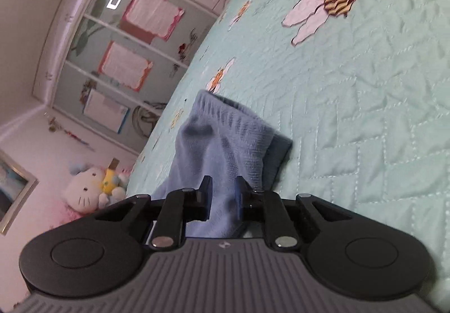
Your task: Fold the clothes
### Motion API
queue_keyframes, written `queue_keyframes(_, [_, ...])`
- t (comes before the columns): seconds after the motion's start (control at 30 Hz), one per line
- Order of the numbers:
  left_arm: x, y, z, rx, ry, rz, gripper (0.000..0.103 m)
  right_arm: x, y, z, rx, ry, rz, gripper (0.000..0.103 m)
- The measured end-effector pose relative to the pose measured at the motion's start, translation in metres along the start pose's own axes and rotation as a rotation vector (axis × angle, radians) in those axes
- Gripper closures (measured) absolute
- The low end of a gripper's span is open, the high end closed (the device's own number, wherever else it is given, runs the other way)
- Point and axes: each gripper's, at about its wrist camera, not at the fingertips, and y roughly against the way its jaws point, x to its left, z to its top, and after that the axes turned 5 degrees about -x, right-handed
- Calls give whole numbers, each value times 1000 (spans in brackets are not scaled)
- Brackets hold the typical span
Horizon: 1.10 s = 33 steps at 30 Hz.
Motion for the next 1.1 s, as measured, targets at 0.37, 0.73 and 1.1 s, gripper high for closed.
queue_keyframes(0.37, [111,17,68,-197,498,-107,35,84,-47,-29,82,27,298,73])
queue_keyframes(0.73, [209,-62,64,-40,873,-432,35,97,-107,-84,285,164,287,103])
queue_keyframes(1.1, [213,-116,71,94,925,-723,35,68,-94,-87,306,74,372,103])
